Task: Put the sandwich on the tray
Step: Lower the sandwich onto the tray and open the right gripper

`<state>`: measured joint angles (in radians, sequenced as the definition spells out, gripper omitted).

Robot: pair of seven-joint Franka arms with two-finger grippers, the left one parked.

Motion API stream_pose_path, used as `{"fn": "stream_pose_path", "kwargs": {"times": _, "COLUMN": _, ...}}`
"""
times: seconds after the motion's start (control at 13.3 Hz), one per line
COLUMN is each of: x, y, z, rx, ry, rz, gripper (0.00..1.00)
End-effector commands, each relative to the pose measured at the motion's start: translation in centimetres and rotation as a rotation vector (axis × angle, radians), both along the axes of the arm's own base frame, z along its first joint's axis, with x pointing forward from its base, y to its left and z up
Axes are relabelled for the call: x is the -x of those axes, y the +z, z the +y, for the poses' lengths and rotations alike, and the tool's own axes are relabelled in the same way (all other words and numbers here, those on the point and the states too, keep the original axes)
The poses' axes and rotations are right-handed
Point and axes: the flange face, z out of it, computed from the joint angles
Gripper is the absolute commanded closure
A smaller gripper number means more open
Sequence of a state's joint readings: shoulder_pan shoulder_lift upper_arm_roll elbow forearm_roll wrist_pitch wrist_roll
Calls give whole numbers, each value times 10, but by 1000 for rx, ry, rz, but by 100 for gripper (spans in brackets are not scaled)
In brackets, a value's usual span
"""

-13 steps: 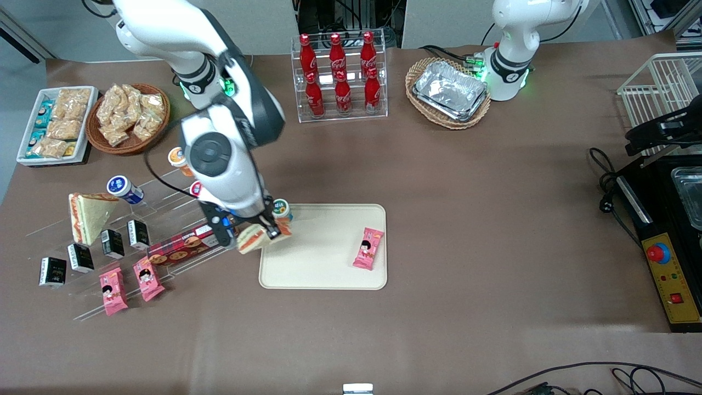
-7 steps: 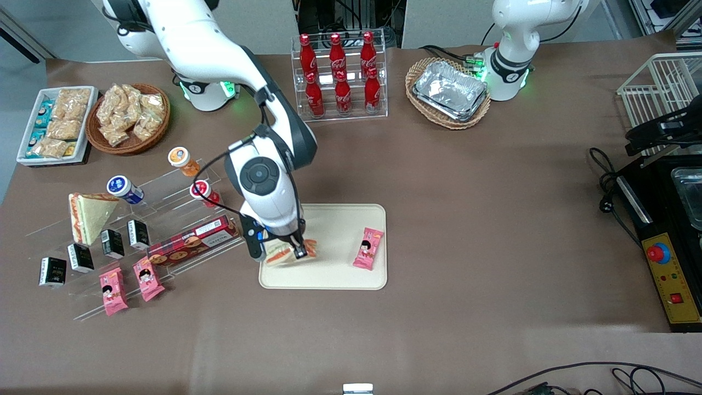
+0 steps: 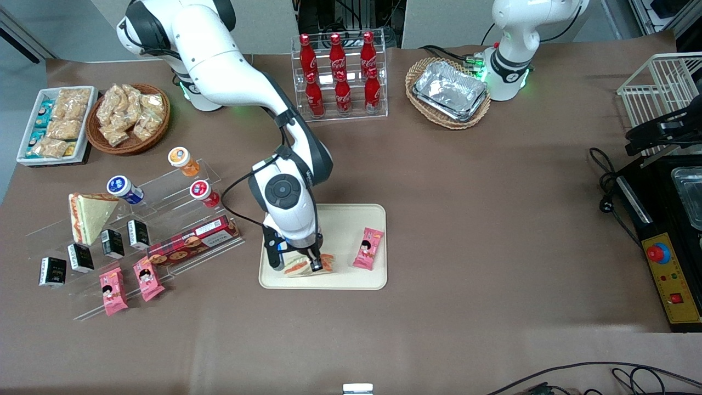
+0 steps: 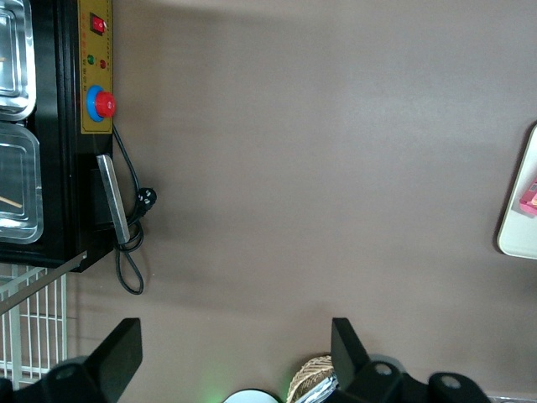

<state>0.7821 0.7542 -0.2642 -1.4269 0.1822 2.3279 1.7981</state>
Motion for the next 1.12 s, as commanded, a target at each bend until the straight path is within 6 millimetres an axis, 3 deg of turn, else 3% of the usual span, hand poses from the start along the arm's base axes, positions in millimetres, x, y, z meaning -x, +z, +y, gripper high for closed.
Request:
{"fn": "stream_pose_path", "kwargs": {"times": 0.0, "x": -5, "y": -8, "z": 6, "rx": -33, "ry": -62, "rz": 9, "gripper": 84}}
{"fn": "stream_pose_path", "kwargs": {"times": 0.15, "x": -5, "y": -15, "z": 7, "rx": -33, "ry": -78, "rz": 8, "gripper": 71}}
{"fn": "stream_pose_path", "kwargs": {"times": 0.22, "x": -6, "y": -18, "z": 7, "rx": -36, "ry": -86, "rz": 3, "gripper": 71}}
{"fn": "stream_pose_path", "kwargs": {"times": 0.3, "x": -6, "y": -19, "z": 7, "rx": -35, "ry": -87, "rz": 3, "gripper": 48}}
{"fn": "stream_pose_path", "kwargs": {"times": 0.38, "x": -6, "y": -19, "z": 6, "rx": -35, "ry": -88, "rz": 3, "gripper": 16}}
{"fn": "stream_pose_path", "kwargs": {"times": 0.45, "x": -7, "y": -18, "z": 6, "rx": -35, "ry": -88, "rz": 1, "gripper": 4}}
{"fn": "stream_pose_path", "kwargs": {"times": 0.6, "x": -7, "y": -3, "z": 7, "rx": -45, "ry": -83, "rz": -10, "gripper": 0}}
{"fn": "stream_pose_path", "kwargs": {"times": 0.82, "x": -9, "y": 78, "z": -3, "rx": -107, "ry": -85, "rz": -52, "gripper": 0}}
{"fn": "stream_pose_path", "kwargs": {"times": 0.97, "x": -7, "y": 143, "z": -33, "rx": -104, "ry": -62, "rz": -30, "gripper": 0}}
{"fn": "stream_pose_path", "kwargs": {"times": 1.05, "x": -10, "y": 175, "z": -58, "rx": -98, "ry": -3, "rz": -27, "gripper": 0}}
